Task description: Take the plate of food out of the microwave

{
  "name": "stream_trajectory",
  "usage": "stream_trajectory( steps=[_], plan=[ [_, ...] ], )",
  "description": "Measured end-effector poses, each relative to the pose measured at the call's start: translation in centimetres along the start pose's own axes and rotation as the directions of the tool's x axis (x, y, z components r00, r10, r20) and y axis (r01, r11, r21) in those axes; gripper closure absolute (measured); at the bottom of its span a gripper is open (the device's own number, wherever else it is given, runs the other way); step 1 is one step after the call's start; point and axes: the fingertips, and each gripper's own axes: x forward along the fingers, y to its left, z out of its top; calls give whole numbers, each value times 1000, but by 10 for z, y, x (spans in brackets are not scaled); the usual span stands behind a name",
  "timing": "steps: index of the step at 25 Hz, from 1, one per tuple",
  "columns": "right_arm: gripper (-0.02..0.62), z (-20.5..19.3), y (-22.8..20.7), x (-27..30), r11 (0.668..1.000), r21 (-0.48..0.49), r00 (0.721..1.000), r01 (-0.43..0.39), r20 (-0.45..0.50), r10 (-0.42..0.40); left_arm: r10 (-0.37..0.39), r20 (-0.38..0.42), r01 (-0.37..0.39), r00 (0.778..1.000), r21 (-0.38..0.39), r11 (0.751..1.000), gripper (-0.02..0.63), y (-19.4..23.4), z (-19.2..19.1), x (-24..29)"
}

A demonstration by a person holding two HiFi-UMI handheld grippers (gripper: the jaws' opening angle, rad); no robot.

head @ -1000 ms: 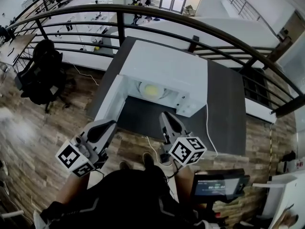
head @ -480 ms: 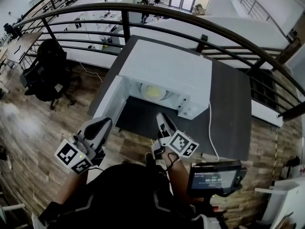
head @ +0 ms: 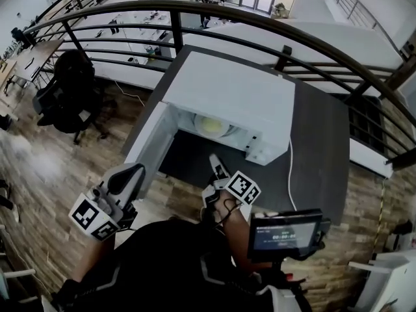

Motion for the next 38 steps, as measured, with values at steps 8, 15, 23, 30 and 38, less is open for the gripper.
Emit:
stream_trajectory(
  steps=[8, 15, 23, 30, 38],
  plan=[
    [345, -7, -38, 29, 986, 160, 999, 51, -17, -49, 98, -12, -98, 995, 0, 995, 603, 8, 5, -18],
    [344, -3, -62, 73, 959, 274, 997, 76, 1, -79, 167, -32, -167, 985, 0, 986, 603, 25, 2, -24],
    [344, 1, -81, 99, 922, 378, 994, 89, 27, -107, 210, -37, -209, 977, 36, 977, 603, 25, 7, -29],
    [345, 13, -85, 114, 889, 451, 992, 76, 56, -113, 246, -43, -245, 968, 31, 969, 603, 28, 7, -32],
    [345, 9, -89, 126, 850, 520, 992, 85, 32, -119, 242, -17, -242, 970, 10, 970, 603, 22, 17, -24]
  ],
)
